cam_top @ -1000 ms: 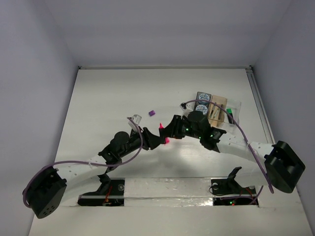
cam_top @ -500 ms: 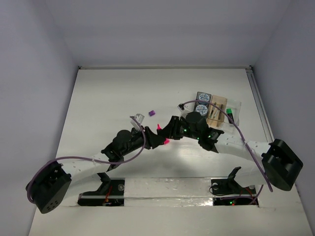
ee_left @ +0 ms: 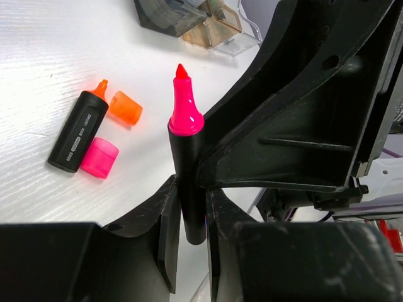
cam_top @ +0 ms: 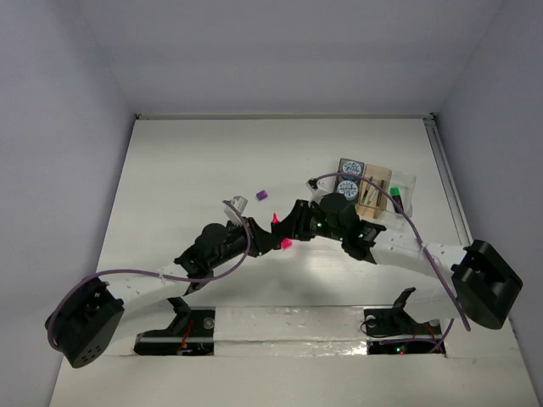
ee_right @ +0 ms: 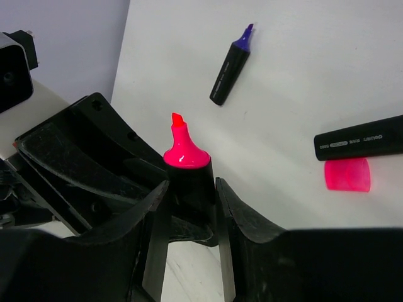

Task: Sort the stationery into containers

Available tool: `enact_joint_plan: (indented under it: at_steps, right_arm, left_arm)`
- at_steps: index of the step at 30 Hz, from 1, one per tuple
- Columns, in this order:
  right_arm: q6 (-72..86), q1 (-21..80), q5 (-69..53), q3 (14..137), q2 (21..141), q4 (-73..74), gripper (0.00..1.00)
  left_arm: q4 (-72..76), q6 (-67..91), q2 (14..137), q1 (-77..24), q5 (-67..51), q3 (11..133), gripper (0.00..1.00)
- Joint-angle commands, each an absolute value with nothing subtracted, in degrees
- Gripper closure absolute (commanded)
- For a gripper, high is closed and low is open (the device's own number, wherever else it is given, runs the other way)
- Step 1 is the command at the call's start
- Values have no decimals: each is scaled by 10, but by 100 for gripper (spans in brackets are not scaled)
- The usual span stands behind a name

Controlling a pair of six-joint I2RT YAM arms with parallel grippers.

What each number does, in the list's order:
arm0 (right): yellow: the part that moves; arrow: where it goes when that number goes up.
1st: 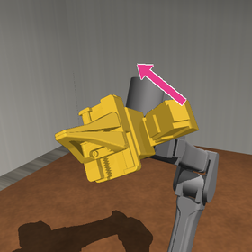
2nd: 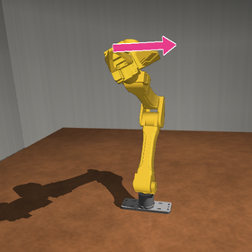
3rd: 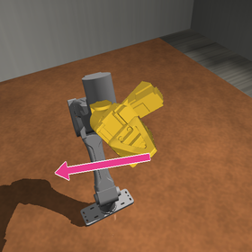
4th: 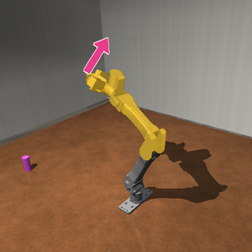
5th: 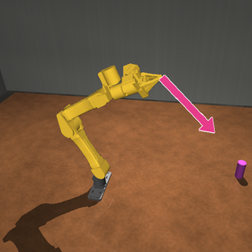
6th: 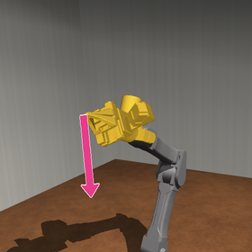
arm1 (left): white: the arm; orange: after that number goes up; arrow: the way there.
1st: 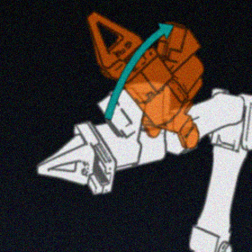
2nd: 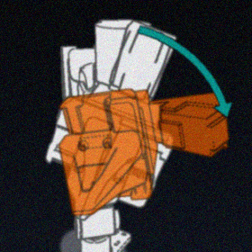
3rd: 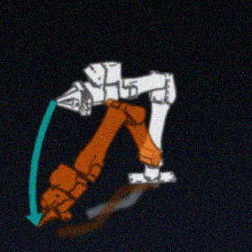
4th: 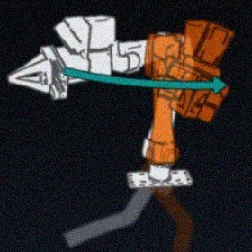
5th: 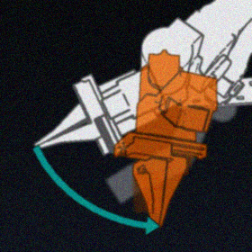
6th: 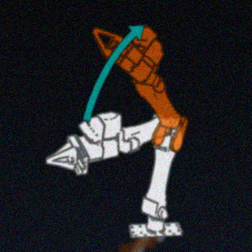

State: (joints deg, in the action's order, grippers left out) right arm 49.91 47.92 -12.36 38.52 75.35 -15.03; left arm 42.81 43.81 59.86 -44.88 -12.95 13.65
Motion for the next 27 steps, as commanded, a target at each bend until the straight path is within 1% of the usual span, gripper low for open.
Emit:
enact_joint_plan:
  at_steps: [1,3,4,5,7,9,10,12,13,14,15,16,17,19,21,22,24,25,26,27]
  right_arm:
    - [502,493,-108,390,735,-178,61]
    - [496,493,-95,385,713,-162,49]
    - [493,493,-86,385,704,-152,39]
    - [483,493,-77,385,694,-129,35]
    - [474,493,-52,383,663,-108,29]
    - [462,493,-27,376,641,-80,28]
    - [461,493,-17,372,618,-72,30]
    - [457,493,-3,360,599,-55,42]
    - [458,493,15,347,591,-51,58]
    - [462,493,21,340,581,-47,70]
    - [465,493,26,333,579,-46,79]
    - [468,493,25,328,582,-47,92]
    - [471,493,23,320,594,-47,96]
    - [471,493,12,318,618,-47,99]
    - [472,493,4,327,664,-50,97]
    - [472,493,4,332,679,-51,93]
    - [475,493,11,346,719,-53,82]
    - [478,493,19,350,732,-52,75]
    - [476,493,24,353,743,-50,64]
    - [475,493,24,366,767,-47,59]
  left_arm:
    - [480,428,554,-455,-152,150,100]
    - [470,429,538,-455,-155,146,100]
    - [462,429,524,-455,-153,145,100]
    - [455,426,518,-455,-151,144,100]
    - [433,421,498,-455,-145,142,100]
    - [406,411,489,-455,-142,146,100]
    - [398,408,479,-455,-137,147,100]
    - [375,399,469,-455,-131,148,100]
    - [366,396,459,-450,-123,149,100]
    - [358,393,454,-450,-120,150,100]
    - [344,390,448,-450,-118,150,100]
    - [338,386,437,-450,-114,151,100]
    - [334,384,432,-450,-113,151,100]
    - [316,381,421,-450,-109,154,100]
    - [300,375,415,-450,-106,156,100]
    - [295,374,411,-450,-105,156,100]
    - [291,371,406,-450,-106,157,100]
    - [290,371,405,-445,-108,156,100]
    - [290,372,404,-445,-111,155,100]
    - [293,375,405,-445,-112,153,100]
